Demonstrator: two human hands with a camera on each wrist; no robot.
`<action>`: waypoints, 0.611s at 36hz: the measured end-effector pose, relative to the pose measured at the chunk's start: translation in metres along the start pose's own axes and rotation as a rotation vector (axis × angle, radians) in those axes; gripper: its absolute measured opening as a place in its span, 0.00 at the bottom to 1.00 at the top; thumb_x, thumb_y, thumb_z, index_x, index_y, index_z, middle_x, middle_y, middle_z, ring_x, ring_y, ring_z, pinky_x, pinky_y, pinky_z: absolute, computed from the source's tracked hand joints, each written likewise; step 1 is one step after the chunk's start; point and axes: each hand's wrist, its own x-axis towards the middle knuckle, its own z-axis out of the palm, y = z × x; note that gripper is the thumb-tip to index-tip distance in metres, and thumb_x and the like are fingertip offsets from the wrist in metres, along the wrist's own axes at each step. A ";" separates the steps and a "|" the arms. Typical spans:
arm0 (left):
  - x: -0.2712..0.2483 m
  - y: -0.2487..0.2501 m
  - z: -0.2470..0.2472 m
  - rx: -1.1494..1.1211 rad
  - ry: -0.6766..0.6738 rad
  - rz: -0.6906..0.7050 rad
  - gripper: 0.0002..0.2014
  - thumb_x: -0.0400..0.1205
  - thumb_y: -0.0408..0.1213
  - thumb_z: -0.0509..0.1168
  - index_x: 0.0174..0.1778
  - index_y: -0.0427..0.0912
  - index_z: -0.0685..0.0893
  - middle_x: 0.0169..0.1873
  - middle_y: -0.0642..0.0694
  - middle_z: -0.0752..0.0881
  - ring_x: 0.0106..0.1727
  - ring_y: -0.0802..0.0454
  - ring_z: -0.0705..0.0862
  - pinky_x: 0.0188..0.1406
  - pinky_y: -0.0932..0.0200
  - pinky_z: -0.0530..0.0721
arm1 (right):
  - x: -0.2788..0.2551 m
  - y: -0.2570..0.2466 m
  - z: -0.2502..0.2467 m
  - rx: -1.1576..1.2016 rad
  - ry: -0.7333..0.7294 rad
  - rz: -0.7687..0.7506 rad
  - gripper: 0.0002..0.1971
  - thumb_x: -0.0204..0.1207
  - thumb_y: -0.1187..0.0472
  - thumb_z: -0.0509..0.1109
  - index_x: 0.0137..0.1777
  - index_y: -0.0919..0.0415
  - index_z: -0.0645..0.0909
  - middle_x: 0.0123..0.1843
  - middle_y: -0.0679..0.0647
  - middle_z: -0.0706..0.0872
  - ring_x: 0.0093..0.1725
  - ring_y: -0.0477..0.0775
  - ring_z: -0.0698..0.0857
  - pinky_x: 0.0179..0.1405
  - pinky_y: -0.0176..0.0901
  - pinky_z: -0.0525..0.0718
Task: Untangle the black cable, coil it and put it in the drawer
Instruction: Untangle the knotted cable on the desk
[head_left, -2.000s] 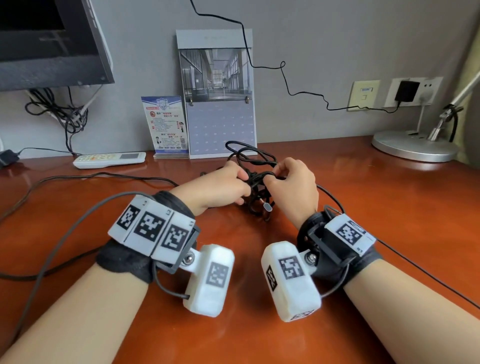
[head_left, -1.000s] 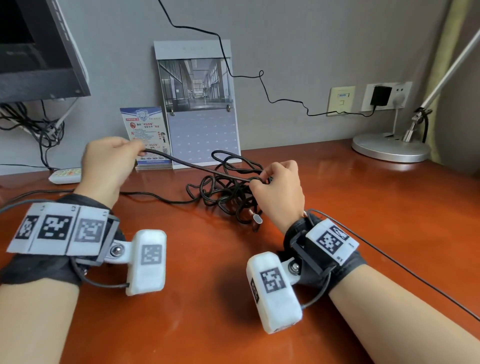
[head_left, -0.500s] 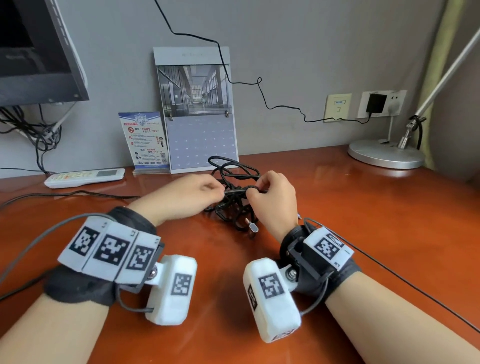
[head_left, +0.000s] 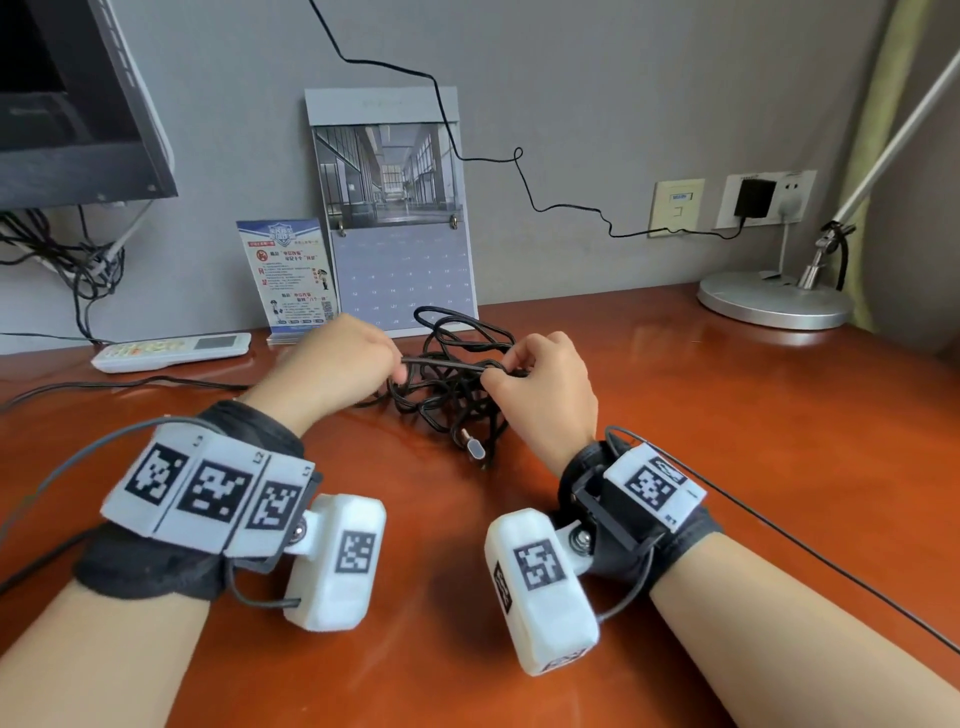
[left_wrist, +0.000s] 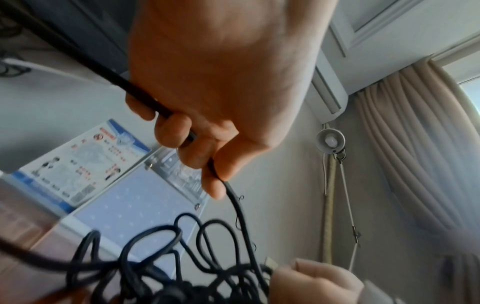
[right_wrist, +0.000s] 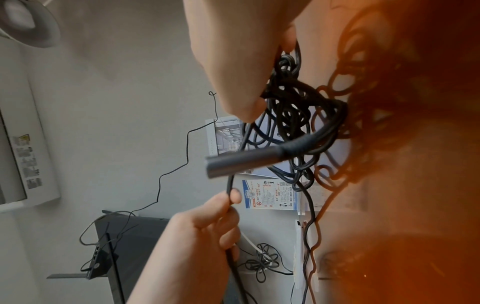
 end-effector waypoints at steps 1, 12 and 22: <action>0.001 -0.001 -0.005 0.007 0.027 -0.025 0.14 0.77 0.31 0.64 0.27 0.49 0.86 0.47 0.50 0.87 0.56 0.46 0.80 0.64 0.57 0.75 | 0.000 0.000 0.000 -0.006 0.002 -0.007 0.05 0.71 0.54 0.69 0.39 0.54 0.77 0.48 0.46 0.75 0.42 0.52 0.78 0.38 0.41 0.69; 0.005 -0.002 -0.010 0.109 -0.060 -0.170 0.03 0.71 0.29 0.67 0.37 0.33 0.83 0.32 0.41 0.79 0.32 0.45 0.74 0.33 0.58 0.69 | 0.002 0.004 0.004 -0.009 0.041 -0.038 0.02 0.72 0.64 0.63 0.40 0.61 0.73 0.55 0.52 0.69 0.57 0.57 0.70 0.43 0.44 0.72; 0.009 -0.017 -0.008 0.306 -0.173 -0.249 0.12 0.73 0.23 0.58 0.25 0.38 0.70 0.18 0.44 0.69 0.25 0.48 0.64 0.28 0.58 0.60 | 0.009 0.015 0.007 0.135 0.038 -0.010 0.03 0.71 0.69 0.64 0.43 0.62 0.73 0.52 0.53 0.69 0.54 0.61 0.76 0.51 0.46 0.77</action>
